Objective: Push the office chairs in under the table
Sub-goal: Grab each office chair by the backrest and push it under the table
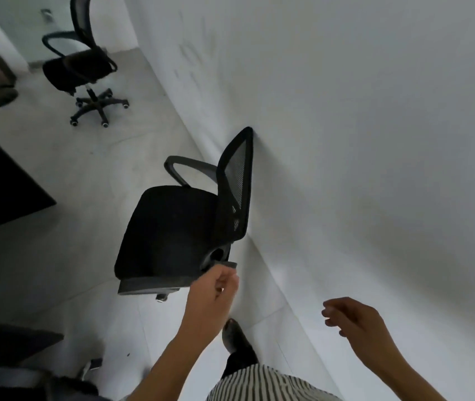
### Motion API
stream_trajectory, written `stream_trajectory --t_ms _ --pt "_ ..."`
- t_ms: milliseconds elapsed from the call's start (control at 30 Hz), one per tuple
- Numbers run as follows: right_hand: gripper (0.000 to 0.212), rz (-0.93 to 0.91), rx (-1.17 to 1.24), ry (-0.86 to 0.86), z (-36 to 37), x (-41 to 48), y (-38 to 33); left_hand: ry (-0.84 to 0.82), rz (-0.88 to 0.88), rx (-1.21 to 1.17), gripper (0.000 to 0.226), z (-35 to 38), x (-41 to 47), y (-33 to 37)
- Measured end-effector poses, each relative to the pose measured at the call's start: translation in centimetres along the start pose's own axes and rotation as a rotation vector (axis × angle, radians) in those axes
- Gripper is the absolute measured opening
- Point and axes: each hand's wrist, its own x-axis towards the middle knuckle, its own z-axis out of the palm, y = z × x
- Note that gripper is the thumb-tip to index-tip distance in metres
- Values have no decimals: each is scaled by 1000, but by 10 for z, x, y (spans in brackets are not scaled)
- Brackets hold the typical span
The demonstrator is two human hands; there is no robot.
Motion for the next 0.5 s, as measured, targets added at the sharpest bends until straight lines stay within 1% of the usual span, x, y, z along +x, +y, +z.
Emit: stream_trajectory --t_ms 67,167,233,300,367,433,500 --pt "10 -3 15 38 -3 22 -16 -34 35 59 9 6 49 3" --pt "10 -25 16 80 0 55 -38 -60 64 200 31 20 120 1" --pt "10 -31 -11 83 4 77 -51 -87 49 369 44 30 156 -3" --pt "10 -47 -32 73 10 95 -66 -131 4 502 58 38 177 -13" --pt "11 -75 -81 43 18 113 -82 -174 -64 525 67 41 188 -23" --pt "10 -112 -138 20 27 136 -99 -201 -89 526 69 40 193 -30" --pt "7 -176 -228 27 36 163 -115 -219 -54 563 67 34 194 -34"
